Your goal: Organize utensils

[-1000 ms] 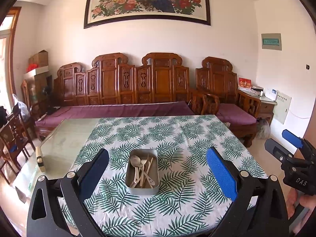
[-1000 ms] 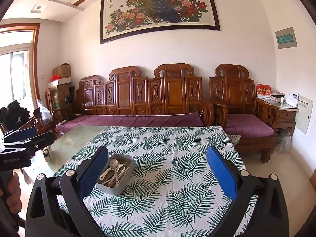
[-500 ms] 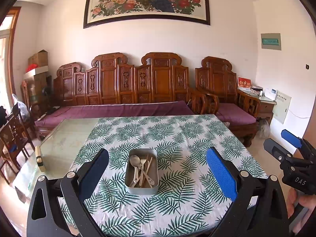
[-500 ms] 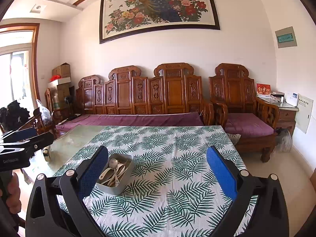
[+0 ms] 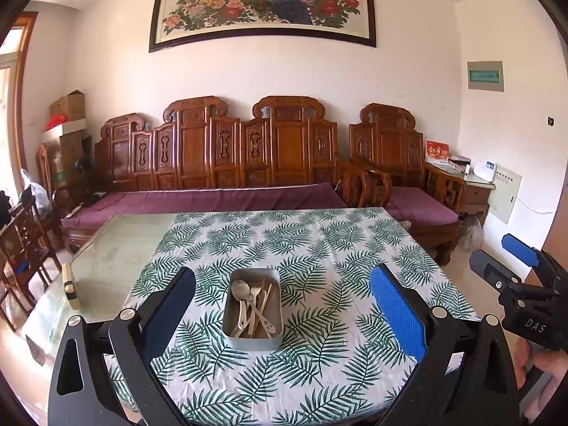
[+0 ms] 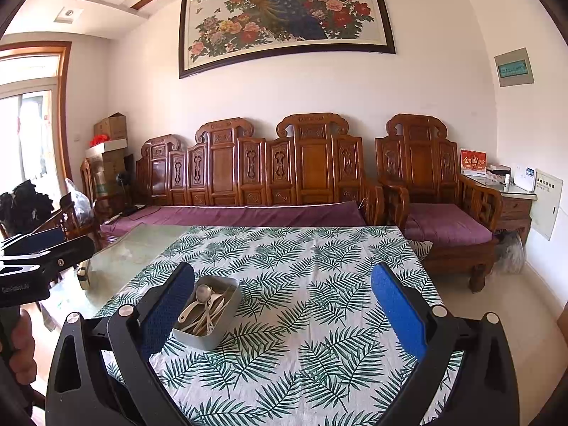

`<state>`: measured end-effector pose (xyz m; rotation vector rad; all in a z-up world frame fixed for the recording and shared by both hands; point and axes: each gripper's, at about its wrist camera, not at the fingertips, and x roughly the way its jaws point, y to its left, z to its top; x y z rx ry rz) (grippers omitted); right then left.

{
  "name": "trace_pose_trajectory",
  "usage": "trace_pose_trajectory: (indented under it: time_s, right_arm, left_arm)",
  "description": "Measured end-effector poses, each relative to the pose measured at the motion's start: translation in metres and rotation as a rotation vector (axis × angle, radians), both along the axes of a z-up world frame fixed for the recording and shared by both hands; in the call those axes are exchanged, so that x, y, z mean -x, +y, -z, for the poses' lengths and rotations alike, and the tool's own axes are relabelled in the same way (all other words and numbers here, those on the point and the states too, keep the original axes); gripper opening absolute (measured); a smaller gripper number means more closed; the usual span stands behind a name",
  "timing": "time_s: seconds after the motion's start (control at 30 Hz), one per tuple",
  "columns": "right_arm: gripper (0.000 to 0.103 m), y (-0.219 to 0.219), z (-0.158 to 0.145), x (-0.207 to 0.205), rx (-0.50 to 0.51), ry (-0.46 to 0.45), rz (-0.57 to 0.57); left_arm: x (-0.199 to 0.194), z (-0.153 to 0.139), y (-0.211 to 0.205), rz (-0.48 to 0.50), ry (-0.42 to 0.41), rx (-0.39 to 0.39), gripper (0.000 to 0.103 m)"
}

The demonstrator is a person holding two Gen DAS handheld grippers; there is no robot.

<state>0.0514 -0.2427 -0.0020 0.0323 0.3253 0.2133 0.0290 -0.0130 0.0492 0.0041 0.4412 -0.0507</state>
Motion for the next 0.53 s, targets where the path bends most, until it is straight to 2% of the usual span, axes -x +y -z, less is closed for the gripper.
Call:
trace_pose_trajectory:
  time_s: [0.53]
  right_arm:
    - [0.100,-0.0003,0.0011,-0.0007,-0.005,0.001,-0.001]
  left_arm:
    - [-0.0016,-0.0051,-0.0003,0.004,0.001,0.004,0.095]
